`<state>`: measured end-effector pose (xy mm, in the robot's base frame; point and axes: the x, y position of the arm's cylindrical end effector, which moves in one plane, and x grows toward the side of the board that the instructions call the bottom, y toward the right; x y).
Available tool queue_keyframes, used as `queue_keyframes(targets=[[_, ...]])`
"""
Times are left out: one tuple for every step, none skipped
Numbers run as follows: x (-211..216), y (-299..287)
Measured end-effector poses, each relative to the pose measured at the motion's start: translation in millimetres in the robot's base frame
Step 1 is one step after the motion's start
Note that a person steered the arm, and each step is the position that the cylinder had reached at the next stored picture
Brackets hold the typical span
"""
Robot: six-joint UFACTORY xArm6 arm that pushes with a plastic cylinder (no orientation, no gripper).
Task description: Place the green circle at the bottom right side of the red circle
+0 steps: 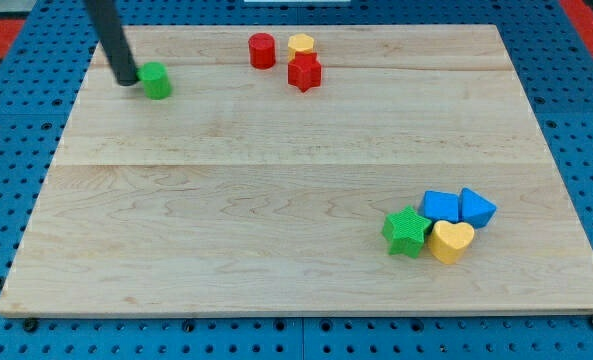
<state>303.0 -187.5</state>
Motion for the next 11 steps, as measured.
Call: queue_keyframes(targets=[[10,94],[52,86],[46,128],[0,129],[0,129],[0,129],[0,130],[0,130],[-2,132],[30,120],[31,119]])
